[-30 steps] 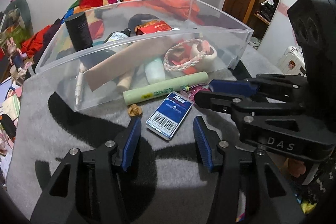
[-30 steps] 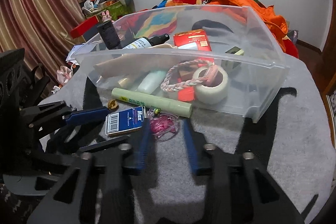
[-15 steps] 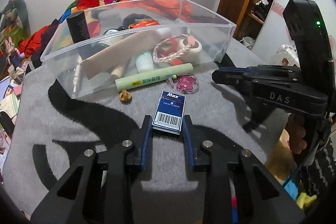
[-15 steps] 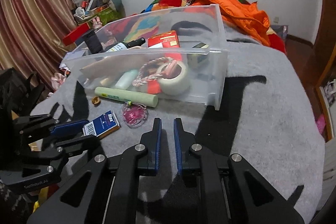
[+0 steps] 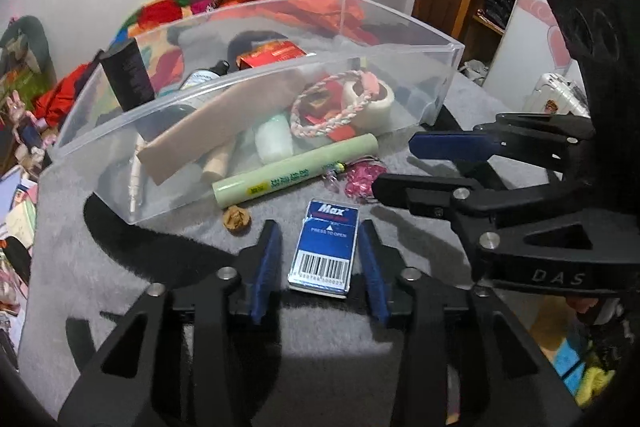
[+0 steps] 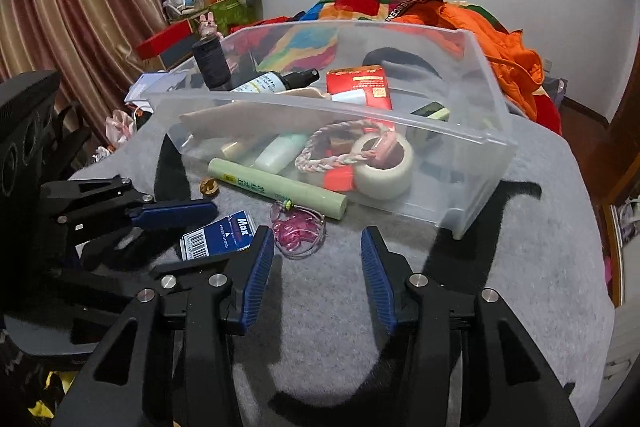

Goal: Organize objects
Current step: 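Grasp the blue Max staple box with the left tool while the right grasps the pink bracelet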

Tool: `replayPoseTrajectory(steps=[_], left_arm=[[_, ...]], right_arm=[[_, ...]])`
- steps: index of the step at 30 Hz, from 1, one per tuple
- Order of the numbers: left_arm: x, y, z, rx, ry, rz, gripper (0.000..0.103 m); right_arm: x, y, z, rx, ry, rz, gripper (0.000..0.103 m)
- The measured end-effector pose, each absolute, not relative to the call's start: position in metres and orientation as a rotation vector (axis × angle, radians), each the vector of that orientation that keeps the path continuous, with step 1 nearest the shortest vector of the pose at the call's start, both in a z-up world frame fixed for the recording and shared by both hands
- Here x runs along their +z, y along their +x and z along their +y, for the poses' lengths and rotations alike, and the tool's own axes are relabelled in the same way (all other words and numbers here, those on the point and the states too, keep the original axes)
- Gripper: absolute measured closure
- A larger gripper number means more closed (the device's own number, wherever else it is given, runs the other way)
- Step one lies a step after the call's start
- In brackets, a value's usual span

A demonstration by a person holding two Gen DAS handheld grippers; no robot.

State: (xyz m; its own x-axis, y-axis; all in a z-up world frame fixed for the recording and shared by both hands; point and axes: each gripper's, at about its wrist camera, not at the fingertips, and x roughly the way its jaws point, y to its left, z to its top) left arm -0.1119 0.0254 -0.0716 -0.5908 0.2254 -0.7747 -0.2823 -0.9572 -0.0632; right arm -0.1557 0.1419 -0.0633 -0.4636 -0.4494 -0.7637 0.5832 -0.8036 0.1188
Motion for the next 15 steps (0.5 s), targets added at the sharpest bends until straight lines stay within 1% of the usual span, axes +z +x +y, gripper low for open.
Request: replayPoseTrajectory(steps=[1,13,15], left_arm=[[-0.071,-0.11,0.024,2.576,-1.231,0.095,0.077],[-0.06,-0.079,-0.012,2.643,-1.19,-0.087,0.076],[-0.057,-0.078,-0.013,2.649,-1.181,-0.097,0.076]], right_arm=[[-0.064,-0.156,0.141,-2.256,1.114,0.224,0.061],[-0.077,-0.157,0.116,-2.244,1.107,0.34,0.062],[-0.075,-0.157,0.116,-2.25,1.099,0.341,0.073]])
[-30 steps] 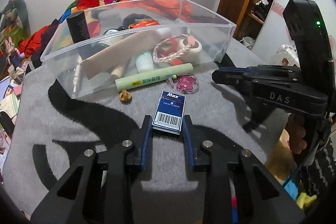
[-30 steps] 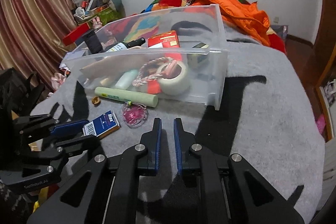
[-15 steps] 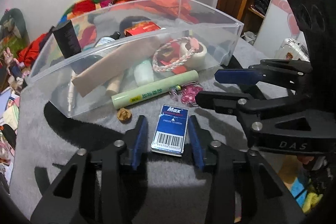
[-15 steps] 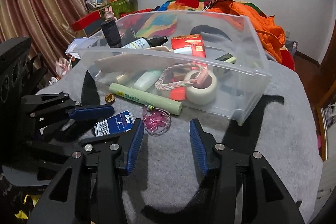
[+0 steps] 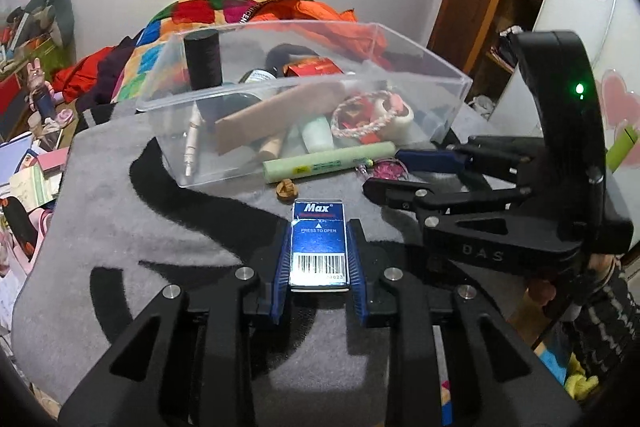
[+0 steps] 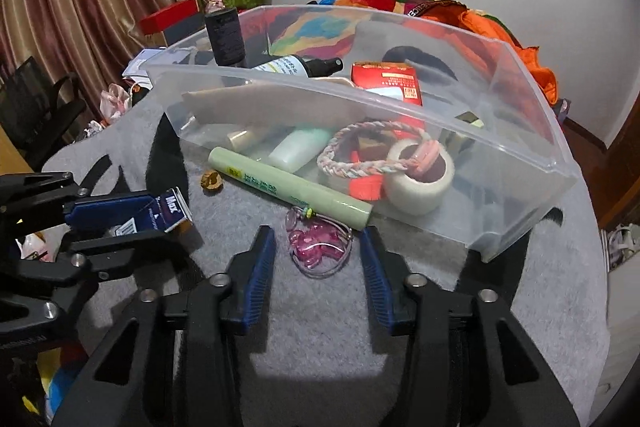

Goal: Organize objects
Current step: 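Grasp the blue Max staple box with the left tool while the right grasps the pink bracelet, then drop the Max box into the clear box with the left tool while the right drops the pink bracelet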

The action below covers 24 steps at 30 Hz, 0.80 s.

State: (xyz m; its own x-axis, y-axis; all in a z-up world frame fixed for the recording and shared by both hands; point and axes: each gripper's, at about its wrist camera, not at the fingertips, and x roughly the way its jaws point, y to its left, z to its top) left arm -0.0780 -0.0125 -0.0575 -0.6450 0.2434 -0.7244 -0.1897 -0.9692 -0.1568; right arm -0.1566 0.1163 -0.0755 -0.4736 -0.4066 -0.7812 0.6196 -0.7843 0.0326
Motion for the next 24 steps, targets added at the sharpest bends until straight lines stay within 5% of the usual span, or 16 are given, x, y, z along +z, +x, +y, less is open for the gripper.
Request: replayPoseTrajectory(steps=[24], left_arm=[[0.0,-0.103,-0.001,2.723,-0.986,-0.088,0.076]], right_arm=[[0.005,-0.146,0.161,-2.417,0.857,0.145,0.078]])
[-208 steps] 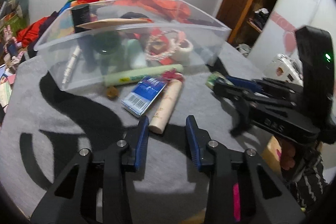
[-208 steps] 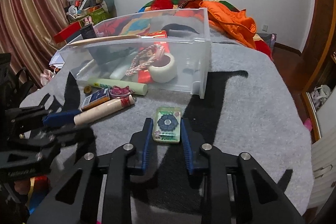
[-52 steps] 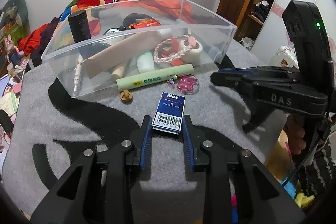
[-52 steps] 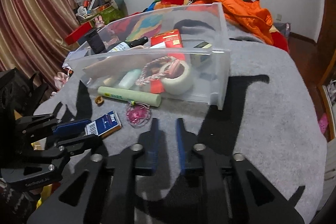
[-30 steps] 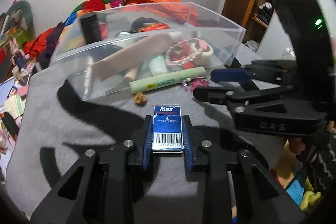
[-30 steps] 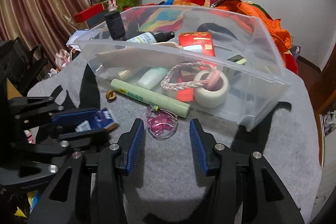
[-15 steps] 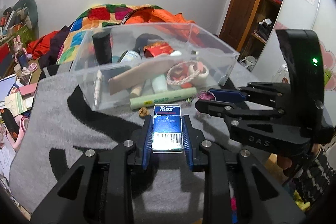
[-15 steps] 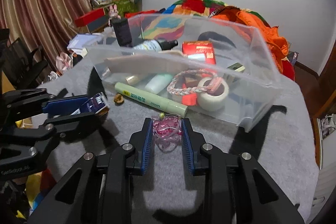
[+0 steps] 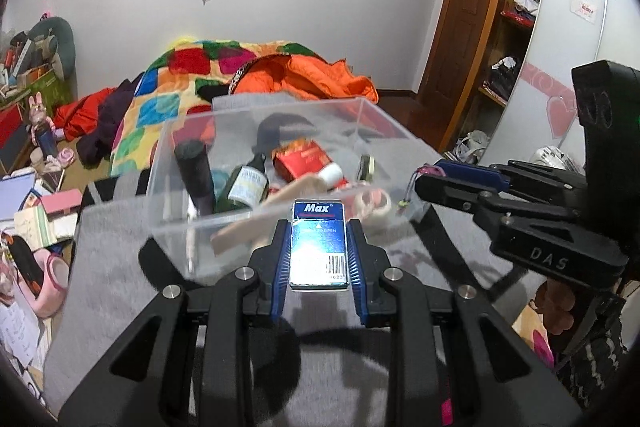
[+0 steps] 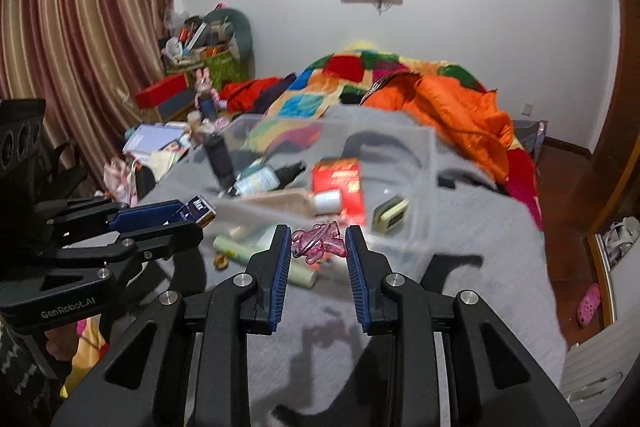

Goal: Organize objects
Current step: 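Drop the Max box into the clear box with the left tool while the right drops the pink bracelet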

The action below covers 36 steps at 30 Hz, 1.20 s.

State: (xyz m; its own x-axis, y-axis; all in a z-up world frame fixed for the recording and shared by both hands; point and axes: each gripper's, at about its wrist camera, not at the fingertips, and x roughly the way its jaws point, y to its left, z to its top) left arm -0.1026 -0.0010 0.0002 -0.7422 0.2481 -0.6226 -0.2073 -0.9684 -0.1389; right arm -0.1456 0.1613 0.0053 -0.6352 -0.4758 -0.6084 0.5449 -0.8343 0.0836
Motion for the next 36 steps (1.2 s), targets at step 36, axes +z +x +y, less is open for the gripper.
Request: replayPoseTrajectory(steps=[36], left_arm=[[-0.022,-0.199,0.02,2.656,-1.142,-0.105,0.077]], right_arm=[[-0.021,-0.211,0.148,-2.436,0.986,0.112,0.077]])
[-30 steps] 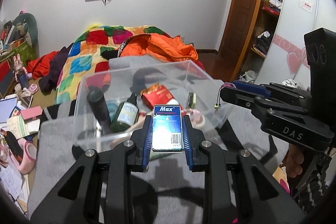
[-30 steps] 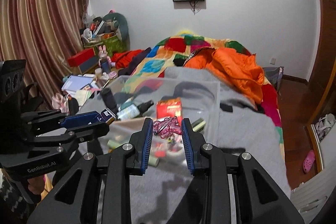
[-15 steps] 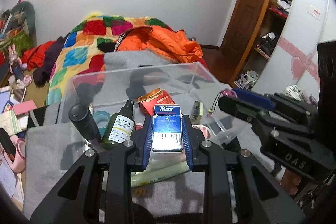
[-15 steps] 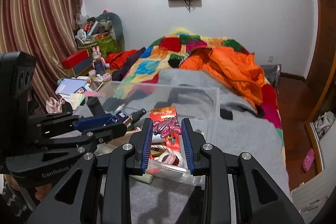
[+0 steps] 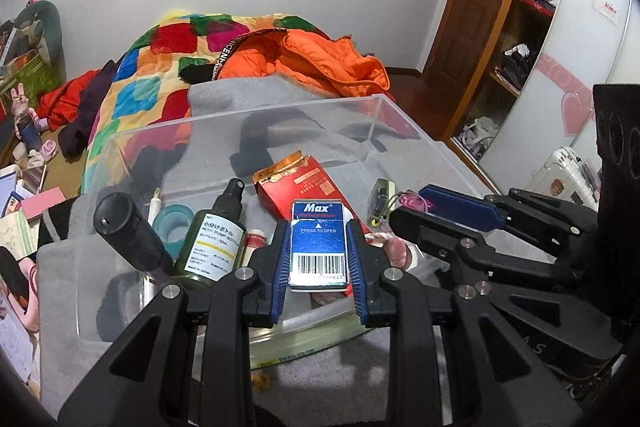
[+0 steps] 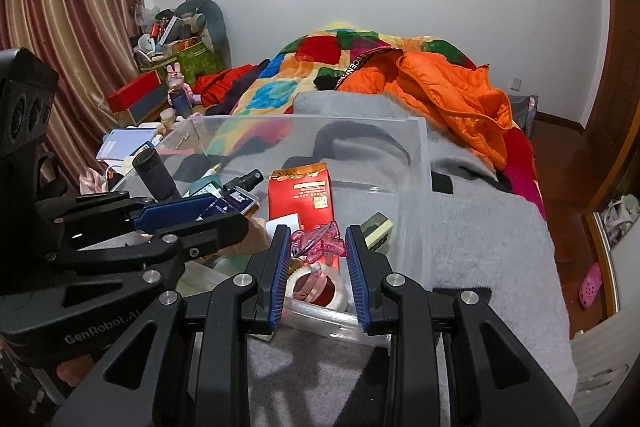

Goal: Organize objects
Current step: 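Drop the Max box into the clear box with the left tool while the right drops the pink bracelet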

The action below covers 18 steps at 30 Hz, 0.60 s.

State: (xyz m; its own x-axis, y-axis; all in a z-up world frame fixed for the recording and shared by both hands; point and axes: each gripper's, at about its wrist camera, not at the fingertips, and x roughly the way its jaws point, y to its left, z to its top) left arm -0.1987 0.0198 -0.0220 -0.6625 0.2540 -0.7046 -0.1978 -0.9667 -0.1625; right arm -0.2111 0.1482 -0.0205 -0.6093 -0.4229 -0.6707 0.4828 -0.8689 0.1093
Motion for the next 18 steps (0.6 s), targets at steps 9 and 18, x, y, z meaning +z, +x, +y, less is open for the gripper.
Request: replayPoseTrajectory(steps=[9,18], left_arm=[[-0.016,-0.191,0.019,2.653,-1.129,-0.107,0.076],[0.009,-0.163,0.013,2.723,-1.033,-0.107,0.062]], right_arm=[[-0.017,-0.205,0.148,-2.424,0.991,0.114,0.077],[-0.003,-0.186,0.164,-2.44,0.94,0.089,0.06]])
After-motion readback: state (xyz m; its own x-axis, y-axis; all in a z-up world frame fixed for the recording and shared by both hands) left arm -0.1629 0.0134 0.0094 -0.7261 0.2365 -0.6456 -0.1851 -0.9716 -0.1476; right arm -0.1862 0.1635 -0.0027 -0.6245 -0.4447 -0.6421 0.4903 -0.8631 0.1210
